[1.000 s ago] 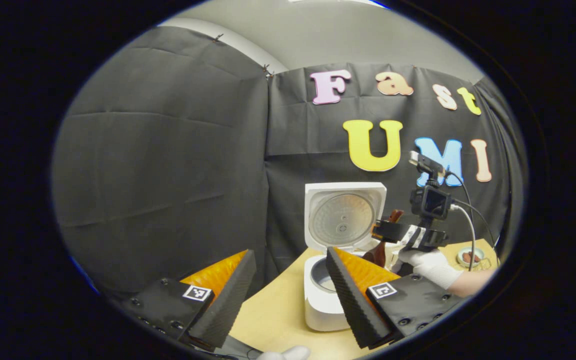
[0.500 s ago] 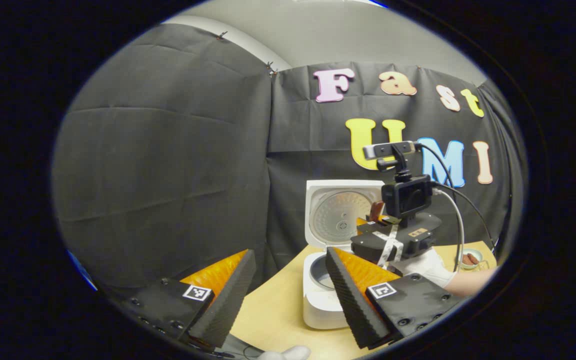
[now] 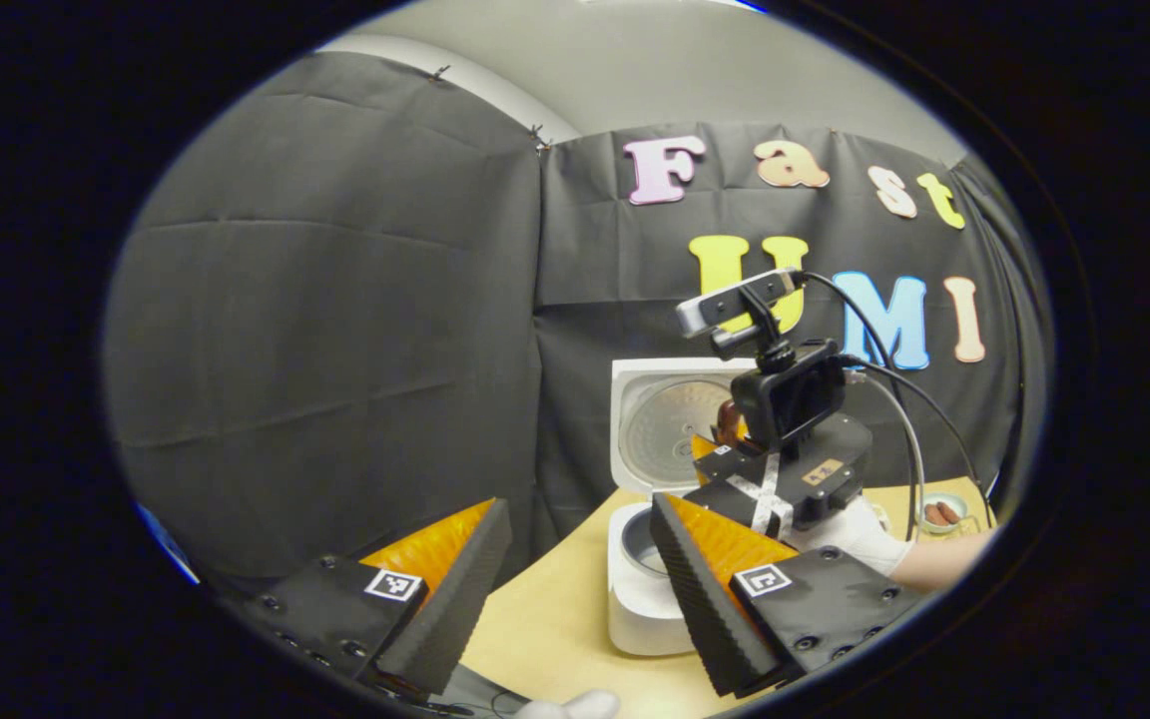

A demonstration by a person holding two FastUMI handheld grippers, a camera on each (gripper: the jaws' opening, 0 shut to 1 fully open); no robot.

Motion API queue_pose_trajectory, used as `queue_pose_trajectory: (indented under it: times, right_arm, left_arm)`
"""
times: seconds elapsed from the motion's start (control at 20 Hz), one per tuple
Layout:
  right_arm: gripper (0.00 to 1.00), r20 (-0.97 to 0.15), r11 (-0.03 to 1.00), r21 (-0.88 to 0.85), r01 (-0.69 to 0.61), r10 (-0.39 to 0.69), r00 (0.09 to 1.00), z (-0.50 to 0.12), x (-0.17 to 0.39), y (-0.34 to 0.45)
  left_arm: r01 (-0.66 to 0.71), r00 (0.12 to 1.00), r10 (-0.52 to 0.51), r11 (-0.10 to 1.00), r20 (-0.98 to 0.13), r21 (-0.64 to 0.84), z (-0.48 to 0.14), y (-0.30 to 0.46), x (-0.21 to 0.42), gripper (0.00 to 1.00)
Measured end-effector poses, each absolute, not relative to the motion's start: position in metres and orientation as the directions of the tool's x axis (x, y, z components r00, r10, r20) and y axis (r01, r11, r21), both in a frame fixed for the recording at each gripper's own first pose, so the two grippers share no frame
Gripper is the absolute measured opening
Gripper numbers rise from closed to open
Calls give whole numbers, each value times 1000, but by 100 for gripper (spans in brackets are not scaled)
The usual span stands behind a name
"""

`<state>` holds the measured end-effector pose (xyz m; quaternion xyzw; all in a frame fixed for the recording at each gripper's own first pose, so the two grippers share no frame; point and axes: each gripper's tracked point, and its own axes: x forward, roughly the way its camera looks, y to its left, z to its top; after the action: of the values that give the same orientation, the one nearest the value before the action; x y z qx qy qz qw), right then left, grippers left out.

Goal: Close the left gripper, press the button to open the rice cooker; take a wooden spoon from the chopstick holder with the right hand, scoop a spoonful of rice and pour it into the rice cooker, then put the wooden spoon back into the chopstick holder.

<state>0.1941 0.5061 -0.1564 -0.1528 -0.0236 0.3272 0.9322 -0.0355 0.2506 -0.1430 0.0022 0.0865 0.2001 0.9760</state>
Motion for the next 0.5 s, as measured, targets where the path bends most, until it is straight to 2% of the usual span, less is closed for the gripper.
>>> queue_pose_trajectory:
  times: [0.15, 0.25, 0.3, 0.4, 0.5]
  right_arm:
    - [20, -85, 782, -10, -624, 621, 779, -144, 207, 488]
    - [20, -86, 782, 216, -584, 611, 787, -134, 214, 471]
    - [20, -85, 784, 278, -555, 596, 799, -126, 217, 458]
    - [20, -63, 774, 357, -522, 578, 814, -110, 226, 431]
    - [20, -58, 771, 422, -476, 547, 835, -106, 232, 397]
  left_arm:
    - [-383, 908, 385, 923, -165, 43, -140, 247, -36, 99]
    - [-373, 913, 373, 927, -167, 31, -135, 239, -35, 100]
    - [-368, 914, 367, 929, -172, 31, -136, 237, -34, 96]
    - [-356, 919, 357, 934, -168, 36, -133, 230, -32, 100]
    - [-337, 927, 339, 941, -158, 42, -126, 217, -29, 99]
